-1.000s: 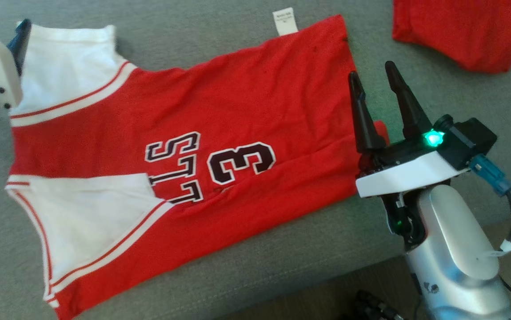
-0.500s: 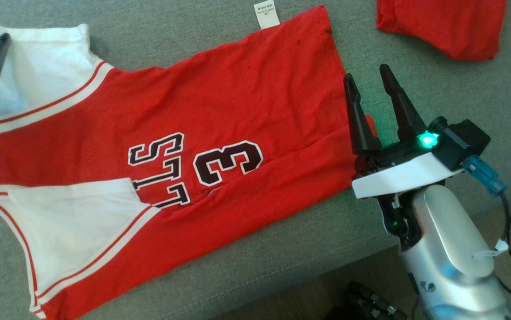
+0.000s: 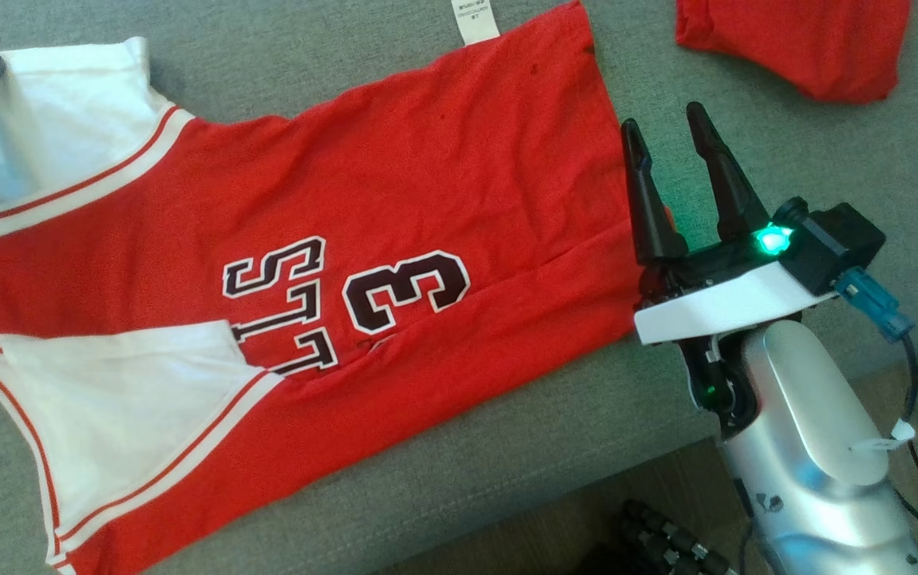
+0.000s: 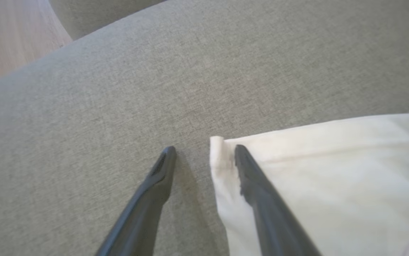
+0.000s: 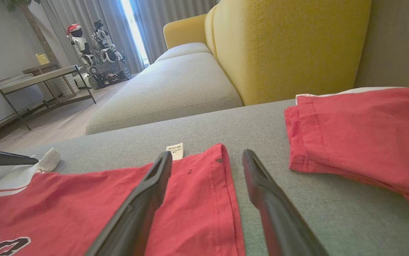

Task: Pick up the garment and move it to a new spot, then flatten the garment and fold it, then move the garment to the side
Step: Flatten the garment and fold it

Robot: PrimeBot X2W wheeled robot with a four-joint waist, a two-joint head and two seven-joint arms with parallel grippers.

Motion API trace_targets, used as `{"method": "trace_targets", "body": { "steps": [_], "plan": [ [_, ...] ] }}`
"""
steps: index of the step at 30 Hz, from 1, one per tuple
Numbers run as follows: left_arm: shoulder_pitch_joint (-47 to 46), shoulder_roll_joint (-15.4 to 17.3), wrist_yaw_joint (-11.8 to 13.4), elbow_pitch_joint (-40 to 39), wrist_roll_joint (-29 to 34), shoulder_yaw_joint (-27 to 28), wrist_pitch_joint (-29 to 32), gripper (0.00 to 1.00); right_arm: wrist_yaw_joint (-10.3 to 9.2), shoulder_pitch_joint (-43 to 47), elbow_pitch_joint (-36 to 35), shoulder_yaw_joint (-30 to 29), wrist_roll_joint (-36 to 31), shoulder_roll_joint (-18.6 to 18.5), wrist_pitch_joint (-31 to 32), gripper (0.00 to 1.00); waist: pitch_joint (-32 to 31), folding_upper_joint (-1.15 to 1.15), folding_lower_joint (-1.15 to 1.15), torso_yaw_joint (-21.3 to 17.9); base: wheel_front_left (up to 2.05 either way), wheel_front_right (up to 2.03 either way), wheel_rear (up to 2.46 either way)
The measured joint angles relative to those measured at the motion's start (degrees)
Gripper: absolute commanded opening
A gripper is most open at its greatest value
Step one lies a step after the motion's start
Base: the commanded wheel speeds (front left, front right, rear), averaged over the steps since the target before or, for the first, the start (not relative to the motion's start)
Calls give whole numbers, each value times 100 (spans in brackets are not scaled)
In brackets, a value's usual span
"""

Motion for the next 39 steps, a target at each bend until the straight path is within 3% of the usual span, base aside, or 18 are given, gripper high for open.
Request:
{"method": "trace_targets", "body": {
  "steps": [1, 2, 3, 4, 11, 19, 28, 39],
  "plan": [
    [-12, -11, -1, 8, -49, -12, 33, 47, 0, 0, 12, -9, -1, 0, 0, 100, 0, 0, 0, 6, 0, 0, 0],
    [-27, -32, 0, 9, -89, -33, 38, 34, 0, 0, 16, -21, -1, 0, -1, 100, -1, 0, 0, 14, 0, 0, 0],
    [-37, -46, 0, 11, -126, -51, 51, 10, 0, 0, 26, -29, -1, 0, -12, 100, -3, 0, 0, 23, 0, 0, 0],
    [-47, -66, 0, 24, -169, -52, 49, 0, 0, 0, 37, -45, -1, 0, -16, 100, -5, 0, 0, 33, 0, 0, 0],
    [-98, -133, 0, 179, -299, -53, -182, 0, 0, -77, 99, -244, -120, 0, -38, 100, -45, 0, 0, 144, 0, 0, 0],
    [-87, -374, 1, -187, -238, -92, -1346, 0, 0, -504, 209, -592, -438, -76, 413, 100, -157, 0, 0, 480, 0, 0, 0],
    [524, -656, 127, -1002, -230, -165, -2371, 0, 0, -1456, 1062, -498, 316, -862, 1937, 100, -291, 0, 0, 1020, 0, 0, 0],
    [1123, -843, 361, -1896, -259, -213, -2607, 0, 0, -1975, 1846, 252, 1580, -1753, 2711, 100, -258, 0, 0, 1520, 0, 0, 0]
  ]
}}
